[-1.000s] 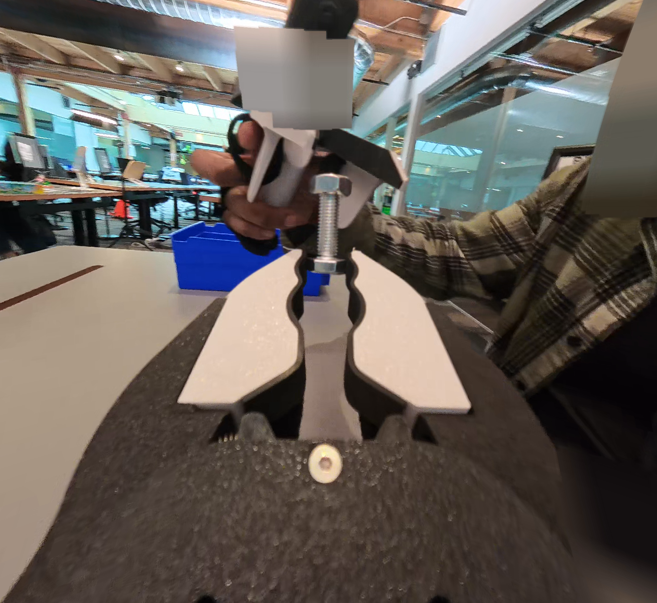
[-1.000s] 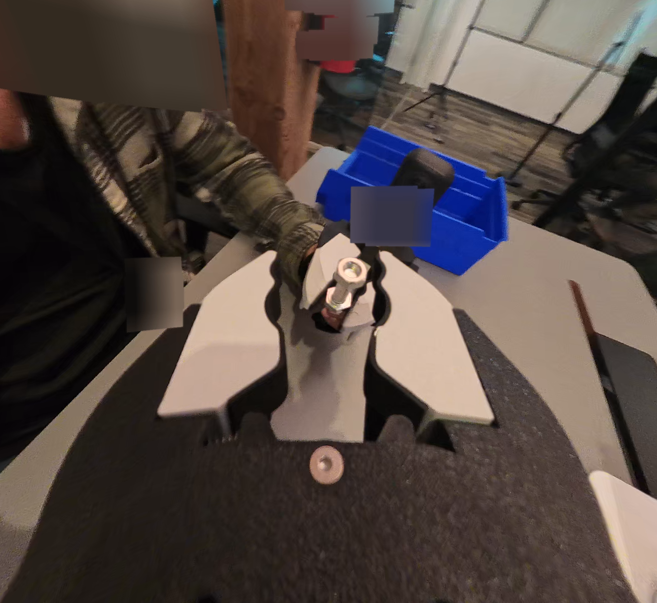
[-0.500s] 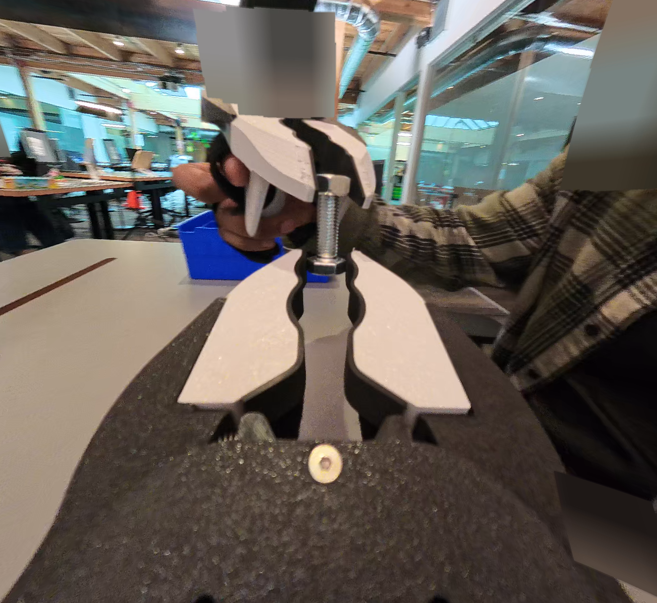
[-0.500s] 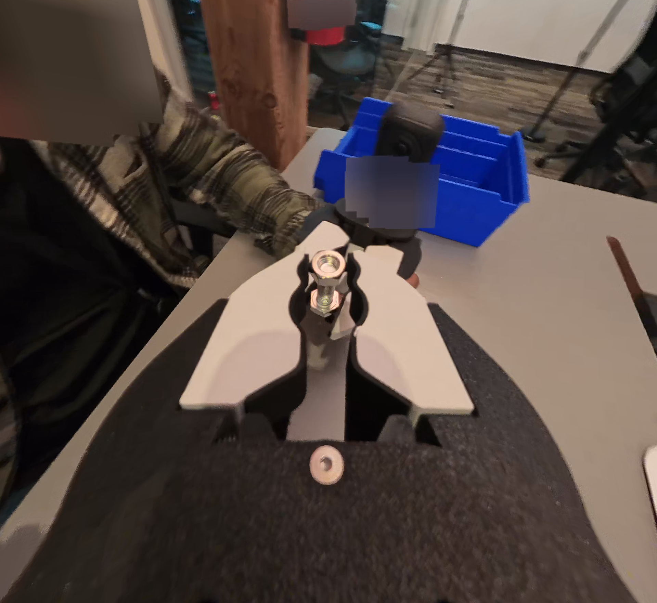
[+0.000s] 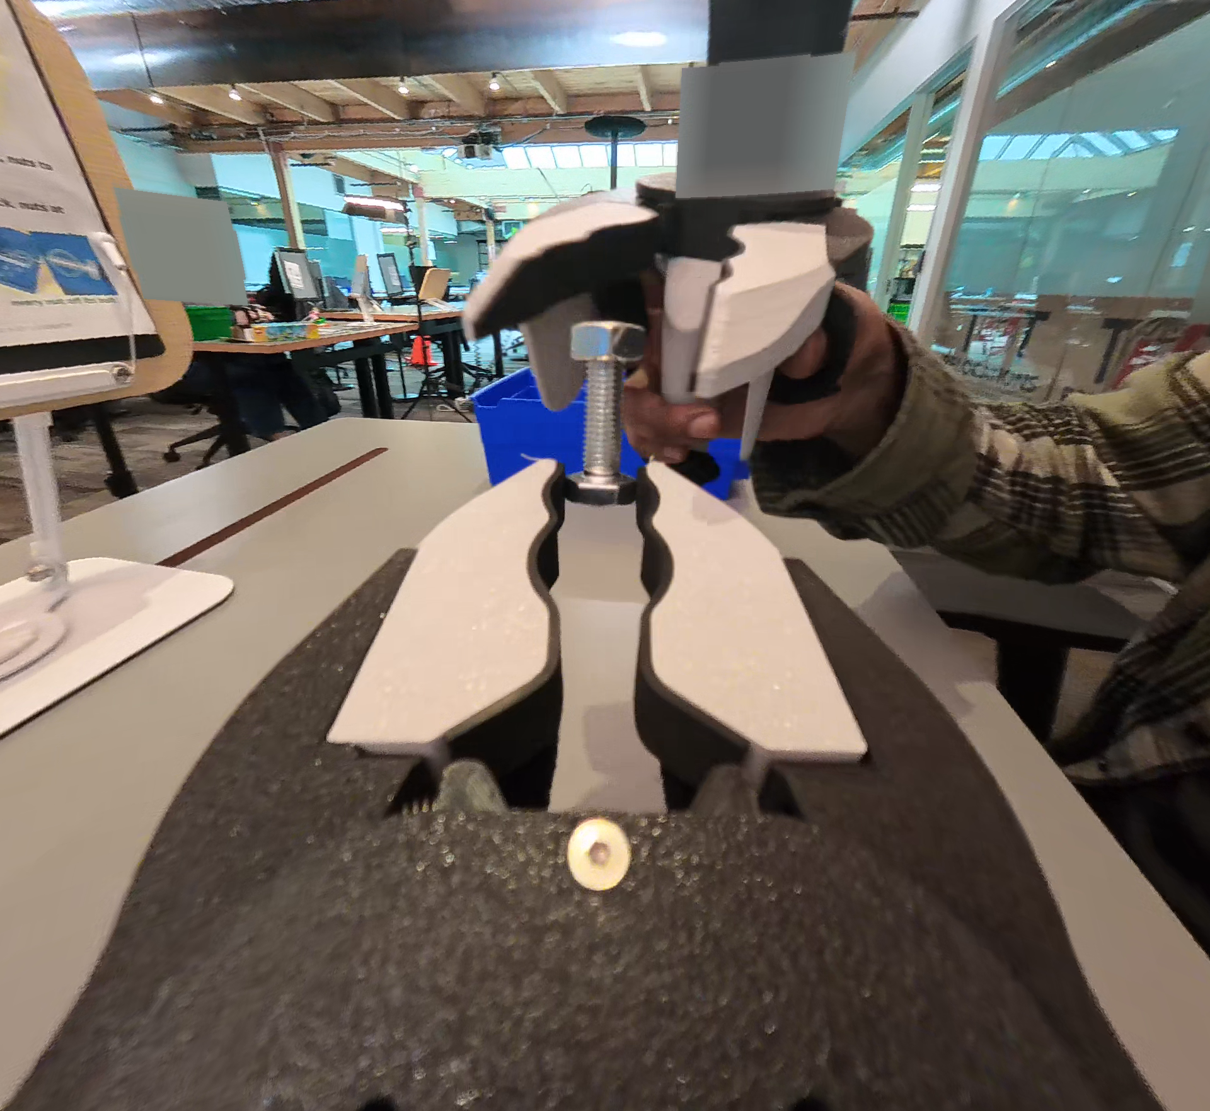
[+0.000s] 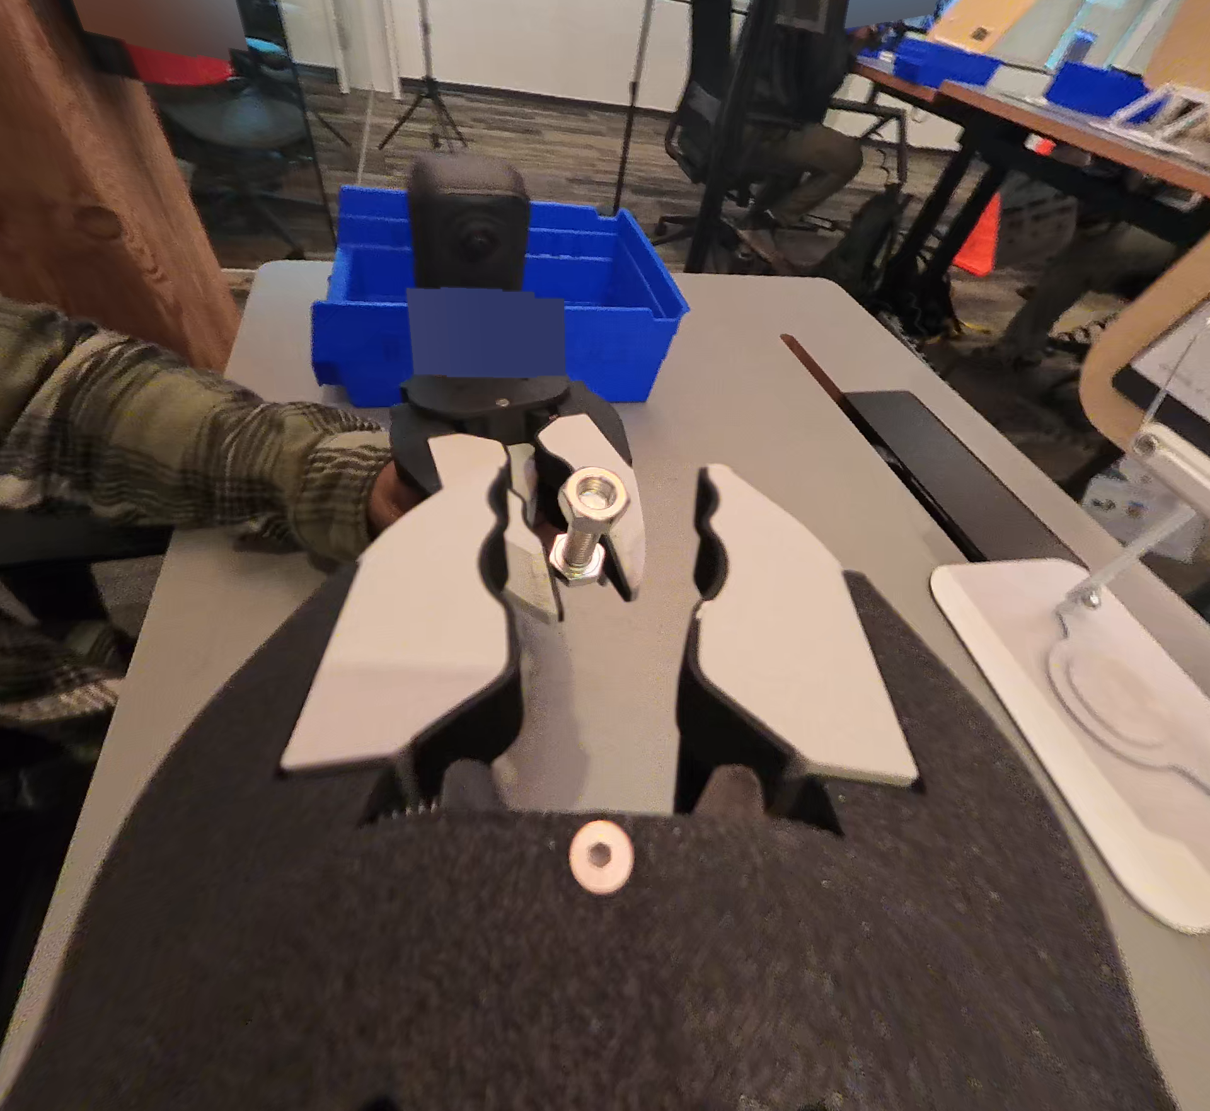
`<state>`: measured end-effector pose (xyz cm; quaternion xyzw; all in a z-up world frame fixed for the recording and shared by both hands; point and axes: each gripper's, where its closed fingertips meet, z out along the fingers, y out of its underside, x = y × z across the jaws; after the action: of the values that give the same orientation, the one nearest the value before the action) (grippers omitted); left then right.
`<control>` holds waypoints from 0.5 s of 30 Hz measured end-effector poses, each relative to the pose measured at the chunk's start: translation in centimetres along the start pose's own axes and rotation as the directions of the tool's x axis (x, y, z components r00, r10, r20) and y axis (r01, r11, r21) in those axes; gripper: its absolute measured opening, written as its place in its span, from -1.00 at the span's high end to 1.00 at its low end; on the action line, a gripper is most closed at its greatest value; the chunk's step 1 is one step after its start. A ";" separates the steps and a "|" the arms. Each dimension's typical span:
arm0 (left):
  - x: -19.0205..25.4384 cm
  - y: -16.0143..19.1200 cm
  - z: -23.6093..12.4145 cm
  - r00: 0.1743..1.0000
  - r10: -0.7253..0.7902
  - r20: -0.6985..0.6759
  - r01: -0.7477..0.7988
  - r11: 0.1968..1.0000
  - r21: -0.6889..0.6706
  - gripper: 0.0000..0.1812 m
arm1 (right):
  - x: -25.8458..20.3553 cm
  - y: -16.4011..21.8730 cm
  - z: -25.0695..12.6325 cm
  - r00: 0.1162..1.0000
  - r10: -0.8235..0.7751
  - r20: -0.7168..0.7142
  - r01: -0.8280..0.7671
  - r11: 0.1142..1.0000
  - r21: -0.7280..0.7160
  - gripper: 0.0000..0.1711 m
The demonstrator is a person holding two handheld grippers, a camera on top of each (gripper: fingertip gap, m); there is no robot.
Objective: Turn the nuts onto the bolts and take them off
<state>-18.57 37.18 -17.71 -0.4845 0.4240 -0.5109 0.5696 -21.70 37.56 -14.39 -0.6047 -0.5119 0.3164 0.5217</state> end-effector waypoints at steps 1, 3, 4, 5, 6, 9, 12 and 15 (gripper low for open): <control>0.1 0.0 0.0 1.000 -0.009 -0.015 0.009 1.000 0.003 0.78 | -0.3 -0.2 -0.3 0.998 -0.027 0.059 0.027 1.000 0.009 0.31; 0.7 -0.1 0.1 0.997 -0.038 -0.067 0.039 0.999 0.014 0.78 | -1.3 -0.7 -1.1 0.968 -0.075 0.238 0.068 0.997 0.040 0.23; 1.2 -0.2 0.1 0.993 -0.056 -0.106 0.058 0.998 0.022 0.78 | -1.8 -0.9 -1.7 0.937 -0.107 0.334 0.093 0.994 0.055 0.23; 1.7 -0.3 0.2 0.986 -0.076 -0.151 0.080 0.996 0.024 0.78 | -2.1 -0.9 -2.3 0.900 -0.159 0.407 0.139 0.987 0.080 0.27; 2.1 -0.3 0.3 0.978 -0.090 -0.187 0.096 0.995 0.023 0.78 | -2.6 -0.8 -2.9 0.853 -0.191 0.486 0.163 0.982 0.099 0.27; 3.5 0.0 0.4 0.954 -0.109 -0.280 0.115 0.993 0.004 0.78 | -3.2 -0.8 -4.0 0.738 -0.218 0.638 0.171 0.976 0.136 0.38; 4.4 0.5 0.6 0.939 -0.105 -0.326 0.103 0.994 -0.024 0.78 | -3.8 0.2 -3.7 0.661 -0.198 0.724 0.187 0.978 0.097 0.45; 4.8 0.8 0.7 0.931 -0.110 -0.349 0.104 0.994 -0.036 0.77 | -4.7 1.3 -3.4 0.594 -0.183 0.784 0.205 0.976 0.073 0.65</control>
<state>-17.16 32.47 -18.27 -0.4129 0.4961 -0.6156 0.4521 -19.57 32.11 -15.46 -0.3523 -0.7548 0.4838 0.2685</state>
